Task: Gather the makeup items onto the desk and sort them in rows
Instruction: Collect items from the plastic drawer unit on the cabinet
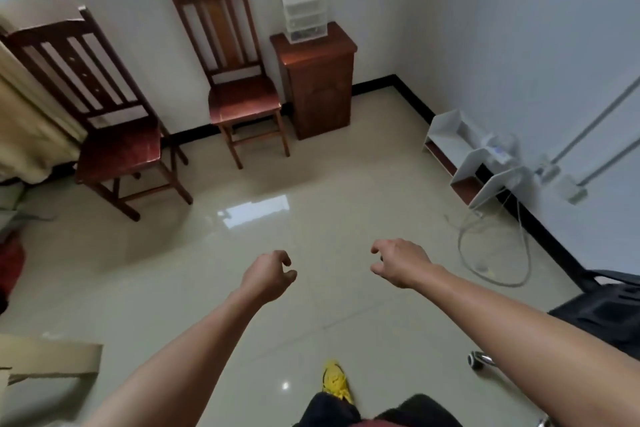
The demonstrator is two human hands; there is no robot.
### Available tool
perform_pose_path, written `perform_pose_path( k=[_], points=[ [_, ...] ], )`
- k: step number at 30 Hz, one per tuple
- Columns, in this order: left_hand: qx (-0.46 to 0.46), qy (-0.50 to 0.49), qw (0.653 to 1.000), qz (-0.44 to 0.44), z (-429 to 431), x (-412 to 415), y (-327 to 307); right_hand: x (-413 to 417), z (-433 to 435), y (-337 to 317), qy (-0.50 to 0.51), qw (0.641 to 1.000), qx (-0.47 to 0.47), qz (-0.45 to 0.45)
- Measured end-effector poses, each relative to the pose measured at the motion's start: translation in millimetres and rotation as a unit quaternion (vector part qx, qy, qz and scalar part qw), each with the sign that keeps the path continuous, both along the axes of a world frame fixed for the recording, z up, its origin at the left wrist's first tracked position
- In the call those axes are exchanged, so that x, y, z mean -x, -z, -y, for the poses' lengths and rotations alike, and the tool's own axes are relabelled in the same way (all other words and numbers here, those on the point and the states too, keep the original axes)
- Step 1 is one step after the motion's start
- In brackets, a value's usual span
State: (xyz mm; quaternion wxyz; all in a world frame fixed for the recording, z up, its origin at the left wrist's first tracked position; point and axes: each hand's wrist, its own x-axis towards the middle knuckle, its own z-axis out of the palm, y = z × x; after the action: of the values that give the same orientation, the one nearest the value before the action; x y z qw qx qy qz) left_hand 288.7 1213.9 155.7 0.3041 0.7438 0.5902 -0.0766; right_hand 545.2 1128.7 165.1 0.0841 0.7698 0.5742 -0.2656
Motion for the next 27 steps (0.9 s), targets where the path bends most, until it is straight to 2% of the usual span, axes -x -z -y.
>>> perform_pose_path(
  k=[5, 13, 20, 27],
  points=[
    [-0.010, -0.002, 1.000, 0.008, -116, -30, -18, -31, -110, -15, 0.016, 1.000, -0.010, -0.011],
    [-0.006, -0.006, 1.000, 0.020, -287, -101, 2, -106, -283, 11, 0.025, 1.000, 0.006, -0.010],
    [-0.033, -0.045, 0.998, 0.030, -473, -170, -18, -185, -482, 2, 0.031, 0.999, -0.007, -0.015],
    [0.000, -0.094, 0.995, 0.043, -603, -188, -8, -209, -649, -6, -0.014, 1.000, 0.000, -0.019]
  ],
)
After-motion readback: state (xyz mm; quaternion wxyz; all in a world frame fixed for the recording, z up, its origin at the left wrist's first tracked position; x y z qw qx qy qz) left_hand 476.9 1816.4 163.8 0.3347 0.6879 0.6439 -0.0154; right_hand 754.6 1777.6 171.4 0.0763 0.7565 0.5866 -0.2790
